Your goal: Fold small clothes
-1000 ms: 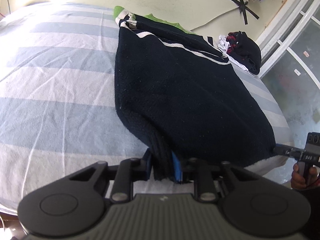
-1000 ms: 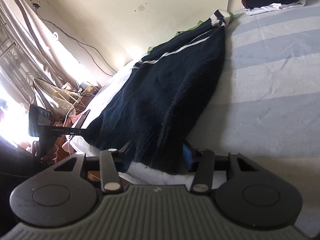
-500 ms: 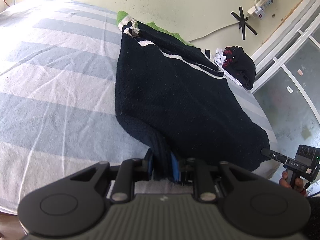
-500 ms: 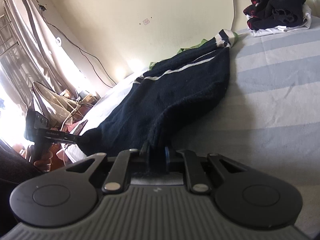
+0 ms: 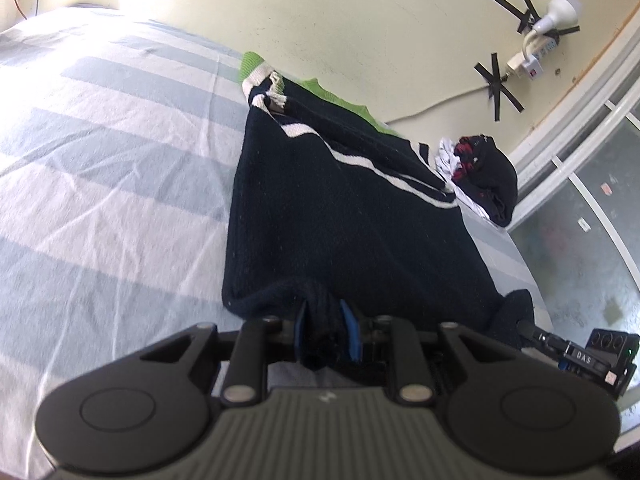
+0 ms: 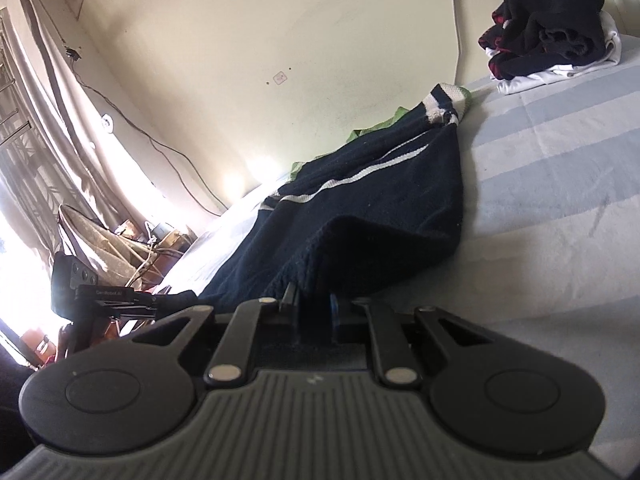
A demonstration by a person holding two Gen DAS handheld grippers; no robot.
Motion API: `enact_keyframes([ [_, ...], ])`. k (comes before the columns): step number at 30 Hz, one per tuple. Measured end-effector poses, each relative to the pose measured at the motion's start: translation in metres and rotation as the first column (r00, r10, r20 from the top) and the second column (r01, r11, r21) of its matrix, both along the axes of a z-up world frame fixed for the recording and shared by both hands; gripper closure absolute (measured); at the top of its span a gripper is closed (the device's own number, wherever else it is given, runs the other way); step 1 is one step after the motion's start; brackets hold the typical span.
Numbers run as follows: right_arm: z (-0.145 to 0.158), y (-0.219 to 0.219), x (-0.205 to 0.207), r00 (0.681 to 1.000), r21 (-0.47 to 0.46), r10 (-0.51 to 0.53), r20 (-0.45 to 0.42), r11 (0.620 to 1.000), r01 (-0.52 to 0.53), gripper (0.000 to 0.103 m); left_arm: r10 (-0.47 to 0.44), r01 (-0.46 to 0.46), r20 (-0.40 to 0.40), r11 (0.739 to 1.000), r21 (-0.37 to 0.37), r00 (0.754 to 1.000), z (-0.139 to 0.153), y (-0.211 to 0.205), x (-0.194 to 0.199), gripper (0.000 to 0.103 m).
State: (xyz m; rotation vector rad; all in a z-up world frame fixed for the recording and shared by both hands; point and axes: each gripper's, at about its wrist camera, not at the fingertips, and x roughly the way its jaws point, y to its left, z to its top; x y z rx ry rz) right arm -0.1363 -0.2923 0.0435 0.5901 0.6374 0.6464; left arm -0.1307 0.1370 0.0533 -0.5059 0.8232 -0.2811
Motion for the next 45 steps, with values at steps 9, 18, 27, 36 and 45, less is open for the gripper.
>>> enact_keyframes([
  [9, -0.016, 0.011, 0.012, 0.998, -0.027, -0.033, -0.061, 0.999, 0.031, 0.086, 0.040, -0.040, -0.001, 0.998, -0.049, 0.999, -0.010, 0.004, 0.015, 0.081],
  [18, -0.008, 0.006, 0.011, 0.998, 0.027, -0.045, -0.049, 0.999, 0.047, 0.086, 0.009, -0.009, 0.026, 1.000, -0.030, 1.000, 0.004, 0.007, 0.015, 0.084],
  [27, 0.022, -0.006, 0.036, 0.996, 0.083, -0.091, 0.021, 0.993, 0.089, 0.091, 0.040, -0.039, 0.101, 0.999, -0.010, 0.994, 0.042, 0.016, 0.039, 0.094],
  [36, 0.016, 0.008, 0.034, 0.999, -0.037, -0.020, 0.040, 0.999, 0.022, 0.091, 0.017, -0.014, -0.020, 0.989, 0.147, 1.000, 0.022, 0.016, 0.007, 0.067],
  [45, 0.013, 0.002, 0.037, 0.998, -0.007, -0.055, 0.038, 0.998, 0.055, 0.092, -0.040, 0.062, -0.146, 0.986, 0.152, 0.989, 0.011, 0.012, -0.041, 0.050],
])
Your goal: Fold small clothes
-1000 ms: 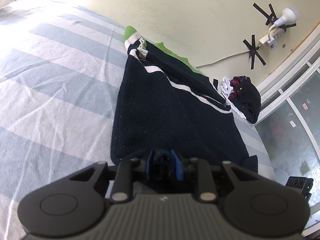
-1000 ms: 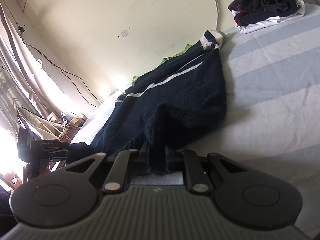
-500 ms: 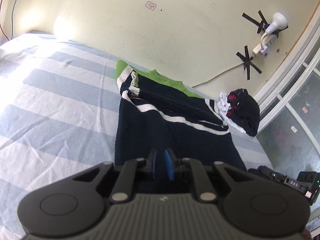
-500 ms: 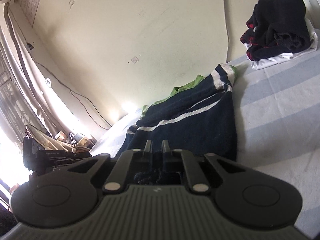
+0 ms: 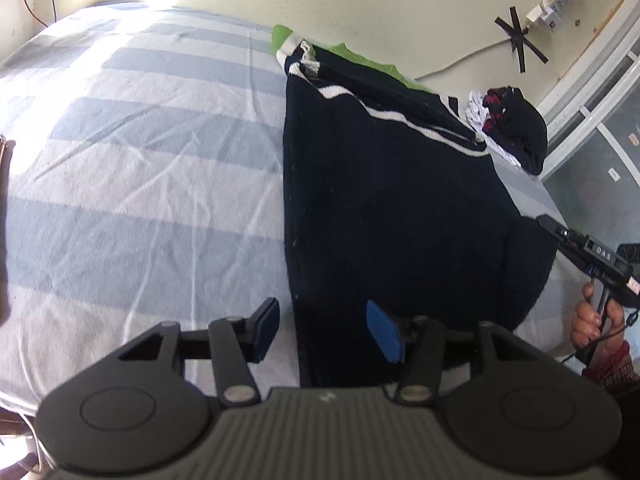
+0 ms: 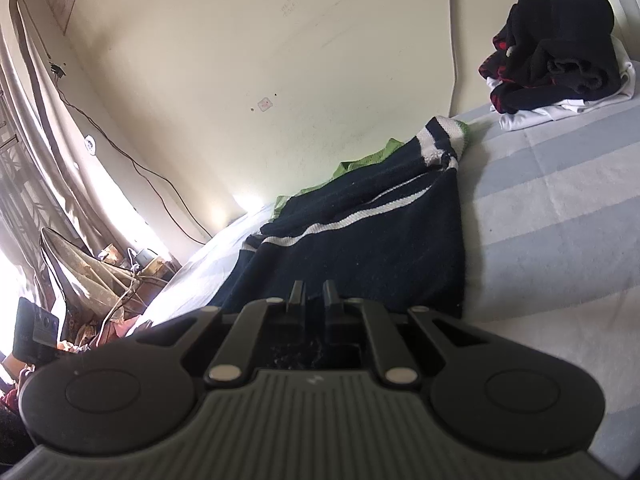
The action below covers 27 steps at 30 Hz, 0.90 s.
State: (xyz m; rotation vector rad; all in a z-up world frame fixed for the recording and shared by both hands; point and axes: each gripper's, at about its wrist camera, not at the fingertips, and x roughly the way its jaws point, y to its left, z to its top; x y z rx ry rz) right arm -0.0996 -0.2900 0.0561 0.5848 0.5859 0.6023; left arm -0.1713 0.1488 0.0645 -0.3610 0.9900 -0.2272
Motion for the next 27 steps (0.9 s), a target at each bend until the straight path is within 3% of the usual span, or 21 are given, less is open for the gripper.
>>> enact_keyframes([
  [3, 0.003, 0.001, -0.003, 1.000, -0.005, 0.007, 0.018, 1.000, -0.007, 0.092, -0.016, 0.016, -0.035, 1.000, 0.000, 0.999, -0.007, -0.002, -0.008, 0.050],
  [5, 0.005, 0.000, -0.007, 0.999, 0.002, 0.009, 0.035, 1.000, -0.009, 0.092, -0.014, 0.014, -0.030, 1.000, 0.000, 0.999, -0.007, -0.003, -0.009, 0.058],
  [6, 0.006, -0.001, -0.009, 0.999, 0.006, 0.009, 0.043, 1.000, -0.009, 0.092, -0.016, 0.016, -0.030, 1.000, -0.008, 0.999, -0.007, -0.003, -0.008, 0.090],
  [7, 0.007, -0.002, -0.011, 0.999, 0.007, 0.008, 0.048, 1.000, -0.009, 0.092, -0.003, 0.002, -0.028, 0.999, -0.035, 1.000, -0.007, -0.002, -0.006, 0.093],
  [15, 0.014, -0.007, -0.010, 0.997, 0.000, -0.035, 0.065, 0.999, 0.035, 0.093, 0.077, -0.046, 0.134, 0.974, -0.221, 0.988, 0.023, 0.017, 0.024, 0.093],
  [19, 0.022, -0.009, 0.015, 0.994, -0.001, -0.077, 0.077, 0.997, 0.077, 0.094, 0.105, -0.056, 0.206, 0.972, -0.230, 0.973, 0.040, 0.022, 0.069, 0.093],
  [23, 0.030, -0.011, 0.068, 0.984, -0.017, -0.167, 0.056, 0.986, 0.168, 0.096, 0.139, -0.083, 0.239, 0.970, -0.230, 0.961, 0.054, 0.013, 0.143, 0.092],
  [24, 0.031, -0.008, 0.088, 0.977, -0.040, -0.211, 0.044, 0.976, 0.212, 0.096, 0.176, -0.123, 0.239, 0.968, -0.220, 0.955, 0.053, 0.010, 0.162, 0.088],
  [25, 0.030, -0.006, 0.107, 0.965, -0.072, -0.261, 0.028, 0.962, 0.262, 0.096, 0.219, -0.175, 0.222, 0.964, -0.202, 0.950, 0.050, 0.008, 0.180, 0.076],
  [27, 0.025, -0.002, 0.136, 0.948, -0.129, -0.317, 0.018, 0.940, 0.316, 0.088, 0.264, -0.239, 0.161, 0.958, -0.159, 0.951, 0.039, 0.007, 0.202, 0.068],
])
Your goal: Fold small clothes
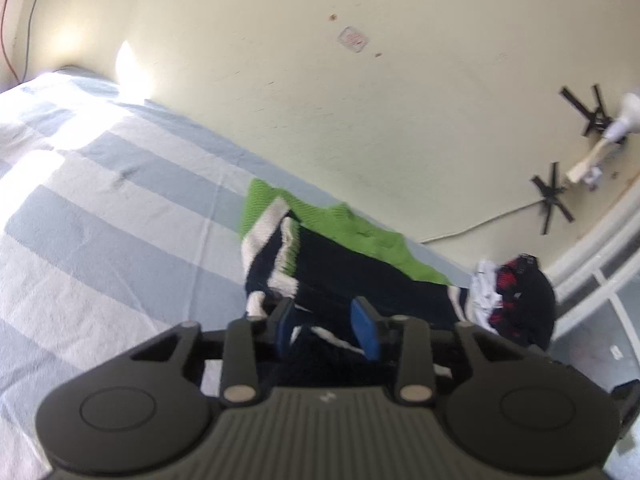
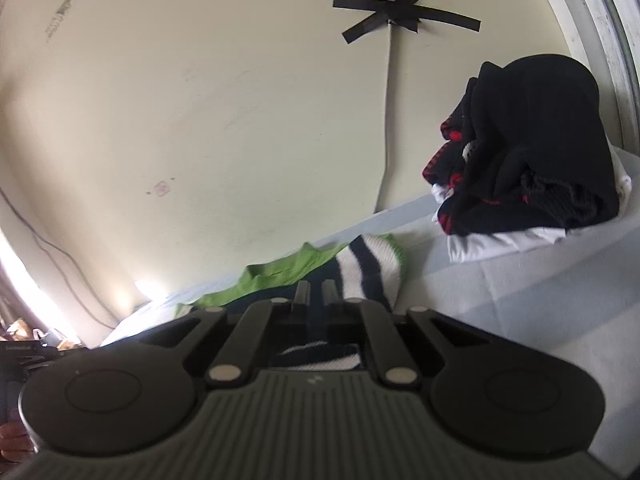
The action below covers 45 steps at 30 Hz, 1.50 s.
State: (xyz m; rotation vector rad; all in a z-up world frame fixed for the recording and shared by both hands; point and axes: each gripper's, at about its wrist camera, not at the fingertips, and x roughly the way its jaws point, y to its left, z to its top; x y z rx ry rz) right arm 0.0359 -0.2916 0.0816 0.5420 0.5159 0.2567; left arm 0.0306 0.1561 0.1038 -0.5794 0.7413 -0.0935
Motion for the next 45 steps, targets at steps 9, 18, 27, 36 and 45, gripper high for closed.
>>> enact_keyframes([
  [9, -0.025, -0.012, -0.038, 0.996, -0.046, 0.083, -0.032, 0.995, -0.084, 0.056, -0.054, 0.055, -0.016, 0.995, 0.086, 0.998, -0.027, 0.008, -0.034, 0.048],
  [18, -0.027, 0.017, -0.057, 0.986, -0.197, 0.163, -0.017, 0.967, -0.163, 0.056, -0.157, 0.163, -0.047, 0.943, 0.290, 0.987, -0.032, -0.036, -0.019, 0.063],
  [27, -0.016, 0.021, -0.057, 0.992, -0.320, 0.120, 0.035, 0.942, -0.103, 0.092, -0.104, 0.089, 0.041, 0.958, 0.273, 0.994, -0.018, -0.030, -0.039, 0.096],
  [36, -0.002, 0.015, -0.013, 0.994, -0.261, 0.018, 0.108, 0.965, 0.011, 0.091, 0.015, -0.036, 0.083, 0.966, 0.255, 0.996, -0.014, -0.022, -0.012, 0.095],
  [45, -0.019, 0.027, -0.030, 0.999, -0.284, -0.035, -0.015, 0.958, 0.030, 0.077, 0.103, -0.112, 0.049, 0.968, 0.223, 0.993, -0.033, -0.006, -0.037, 0.065],
])
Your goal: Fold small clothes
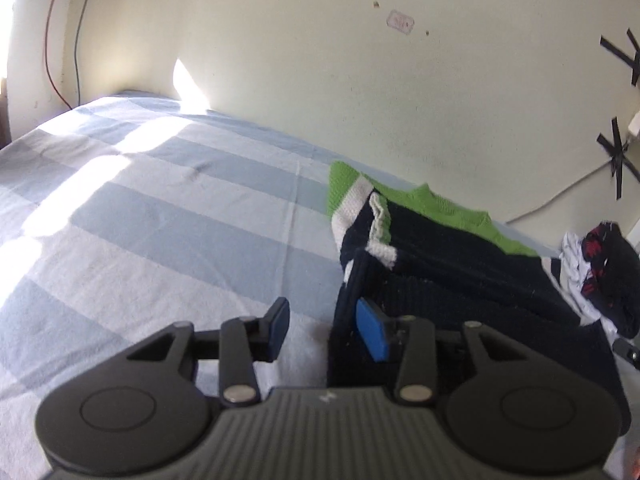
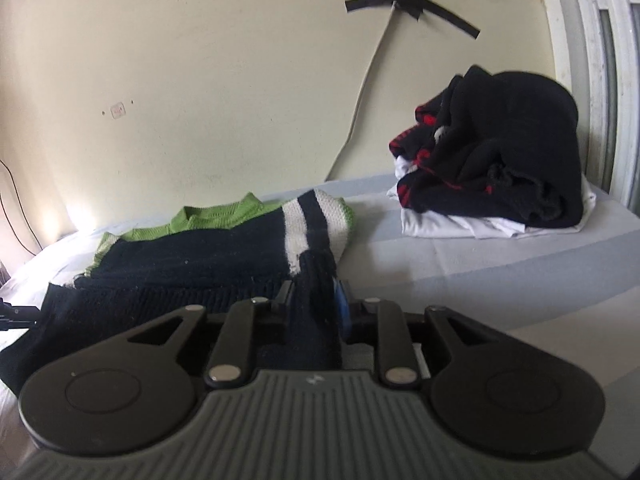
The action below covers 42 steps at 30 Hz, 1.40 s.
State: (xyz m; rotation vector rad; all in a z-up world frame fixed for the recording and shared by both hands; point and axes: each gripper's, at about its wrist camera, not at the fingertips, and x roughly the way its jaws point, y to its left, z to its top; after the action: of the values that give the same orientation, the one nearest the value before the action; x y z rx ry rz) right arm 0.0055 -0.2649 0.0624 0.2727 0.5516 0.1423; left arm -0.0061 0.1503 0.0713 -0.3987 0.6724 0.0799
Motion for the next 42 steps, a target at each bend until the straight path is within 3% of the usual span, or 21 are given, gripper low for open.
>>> enact_keyframes([
  [3, 0.017, 0.016, -0.012, 0.996, 0.042, 0.069, 0.057, 0.997, -0.071, 0.076, -0.039, 0.041, 0.072, 0.999, -0.026, 0.997, 0.017, -0.012, -0.008, 0.065],
  [6, 0.024, 0.044, -0.012, 0.976, 0.070, 0.205, 0.068, 0.975, -0.210, 0.069, -0.164, 0.165, 0.095, 0.986, 0.000, 0.982, 0.022, -0.046, -0.007, 0.061],
  [10, 0.011, 0.076, -0.007, 0.949, 0.042, 0.314, -0.003, 0.948, -0.314, 0.065, -0.262, 0.260, 0.039, 0.964, 0.057, 0.964, 0.000, -0.080, -0.003, 0.060],
  [12, 0.002, 0.072, -0.007, 0.957, 0.014, 0.286, -0.044, 0.958, -0.285, 0.060, -0.264, 0.264, -0.014, 0.962, 0.072, 0.964, -0.018, -0.082, -0.002, 0.060],
  [14, -0.008, 0.052, -0.009, 0.974, 0.011, 0.210, -0.083, 0.978, -0.210, 0.060, -0.272, 0.269, 0.018, 0.959, 0.091, 0.962, -0.025, -0.076, -0.011, 0.060],
  [16, -0.015, 0.027, -0.015, 0.989, -0.011, 0.121, -0.083, 0.992, -0.123, 0.065, -0.268, 0.265, 0.026, 0.959, 0.100, 0.963, -0.025, -0.071, -0.016, 0.059],
  [18, -0.017, 0.003, -0.024, 0.993, 0.048, 0.091, -0.077, 0.995, -0.088, 0.079, -0.273, 0.267, 0.041, 0.958, 0.102, 0.961, -0.027, -0.068, -0.019, 0.058],
  [20, -0.019, -0.013, -0.032, 0.995, 0.111, 0.064, -0.074, 0.992, -0.056, 0.081, -0.277, 0.270, 0.055, 0.957, 0.106, 0.959, -0.027, -0.067, -0.021, 0.059],
  [25, -0.026, -0.017, -0.040, 0.999, 0.116, 0.003, -0.052, 0.993, 0.003, 0.075, -0.283, 0.275, 0.059, 0.955, 0.114, 0.957, -0.028, -0.069, -0.021, 0.054],
  [26, -0.027, -0.017, -0.040, 0.999, 0.124, 0.002, -0.051, 0.992, 0.005, 0.071, -0.287, 0.279, 0.062, 0.954, 0.109, 0.956, -0.028, -0.069, -0.021, 0.053],
  [27, -0.028, -0.018, -0.039, 0.998, 0.124, -0.012, -0.063, 0.992, 0.020, 0.054, -0.290, 0.282, 0.064, 0.954, 0.105, 0.955, -0.028, -0.069, -0.021, 0.051],
  [28, -0.028, -0.019, -0.039, 0.998, 0.135, -0.018, -0.064, 0.990, 0.026, 0.052, -0.294, 0.287, 0.067, 0.953, 0.101, 0.953, -0.028, -0.068, -0.022, 0.047],
  [34, -0.027, -0.025, -0.048, 0.998, 0.173, -0.037, -0.047, 0.984, 0.045, 0.046, -0.337, 0.330, 0.076, 0.940, 0.090, 0.938, -0.029, -0.071, -0.022, 0.025],
  [42, -0.026, -0.026, -0.050, 0.999, 0.184, -0.036, -0.037, 0.982, 0.042, 0.042, -0.349, 0.340, 0.066, 0.933, 0.118, 0.935, -0.029, -0.077, -0.023, 0.017],
])
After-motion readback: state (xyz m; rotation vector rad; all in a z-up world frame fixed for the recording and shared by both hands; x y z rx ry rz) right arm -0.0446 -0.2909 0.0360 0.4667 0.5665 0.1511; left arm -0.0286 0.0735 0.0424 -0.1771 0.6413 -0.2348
